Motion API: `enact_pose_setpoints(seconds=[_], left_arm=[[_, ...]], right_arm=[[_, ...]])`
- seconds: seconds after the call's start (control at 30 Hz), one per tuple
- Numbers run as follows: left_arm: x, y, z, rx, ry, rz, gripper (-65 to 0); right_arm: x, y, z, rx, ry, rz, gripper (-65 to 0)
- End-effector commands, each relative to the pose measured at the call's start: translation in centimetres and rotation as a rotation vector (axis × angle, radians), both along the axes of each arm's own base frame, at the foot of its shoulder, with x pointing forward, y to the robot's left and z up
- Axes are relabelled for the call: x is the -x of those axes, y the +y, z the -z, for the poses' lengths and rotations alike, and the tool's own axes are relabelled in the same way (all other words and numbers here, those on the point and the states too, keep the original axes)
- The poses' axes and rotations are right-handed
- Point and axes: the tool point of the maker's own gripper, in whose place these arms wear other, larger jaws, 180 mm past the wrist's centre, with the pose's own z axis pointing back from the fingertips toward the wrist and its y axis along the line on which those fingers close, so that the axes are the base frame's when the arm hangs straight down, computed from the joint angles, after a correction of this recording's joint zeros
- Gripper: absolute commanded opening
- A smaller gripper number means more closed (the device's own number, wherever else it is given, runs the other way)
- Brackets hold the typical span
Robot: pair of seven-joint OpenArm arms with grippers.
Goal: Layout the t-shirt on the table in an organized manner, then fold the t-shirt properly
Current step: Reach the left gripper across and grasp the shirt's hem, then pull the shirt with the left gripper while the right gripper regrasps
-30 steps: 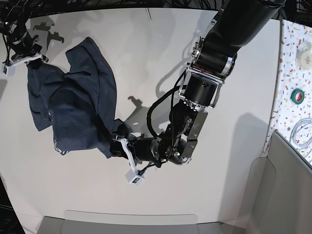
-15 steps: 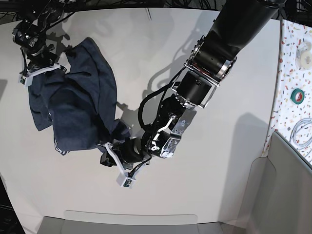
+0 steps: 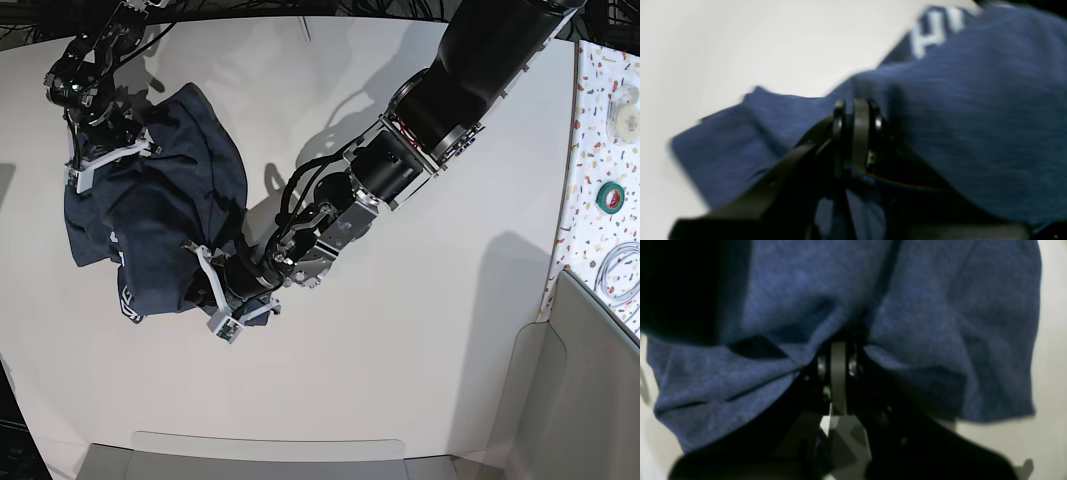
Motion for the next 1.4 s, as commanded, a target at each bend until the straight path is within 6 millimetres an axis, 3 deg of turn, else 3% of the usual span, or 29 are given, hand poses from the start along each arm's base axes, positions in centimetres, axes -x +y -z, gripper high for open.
enact_pose_setpoints(seconds=[0.0, 0.13, 0.23, 0.43, 0.6, 0.73, 0.87, 1.03, 1.1, 1.17, 1.3, 1.37], left_arm=[[-0.1, -1.5, -2.6, 0.042, -0.056, 0.033, -60.6], [3.2, -3.8, -3.4, 0.088, -0.020, 0.117, -60.6], [6.2, -5.6, -5.7, 0.181, 0.037, 0.190, -60.6], [11.8, -7.8, -10.8, 0.268, 0.026, 0.360, -60.6], [10.0, -6.6, -12.0, 0.274, 0.008, 0.318, -60.6], [7.5, -4.0, -14.5, 0.330, -0.031, 0.247, -60.6], [5.3, -0.2, -14.8, 0.288, -0.044, 0.191, -60.5], [2.9, 4.4, -14.9, 0.266, -0.070, 0.102, -57.0], [2.2, 6.9, -13.3, 0.240, -0.051, 0.051, -53.0], [1.9, 8.9, -11.7, 0.221, -0.026, 0.009, -50.4], [2.4, 12.6, -7.2, 0.157, 0.046, -0.057, -49.9], [2.9, 13.9, -5.4, 0.126, 0.075, -0.074, -49.9]], right_arm=[[0.3, 0.9, 1.0, -0.021, 0.053, -0.028, -65.0], [-0.8, 1.9, 2.7, -0.035, 0.065, -0.053, -65.0], [-2.6, 2.9, 4.3, -0.001, 0.087, -0.097, -65.0], [-6.8, 8.6, 6.4, -0.047, 0.094, -0.245, -65.0], [-8.0, 9.5, 5.2, -0.029, 0.054, -0.281, -65.0], [-7.1, 9.6, 3.0, 0.026, -0.008, -0.306, -65.0], [-5.6, 9.6, 0.0, 0.080, -0.033, -0.338, -65.0], [-5.0, 8.4, -5.7, 0.172, -0.130, -0.329, -65.0], [-5.4, 6.9, -7.9, 0.197, -0.161, -0.283, -60.1], [-6.7, 5.4, -9.6, 0.204, -0.187, -0.231, -50.2], [-10.3, 4.3, -12.9, 0.186, -0.278, -0.174, -32.0], [-12.9, 3.7, -14.2, 0.156, -0.316, -0.147, -29.6]])
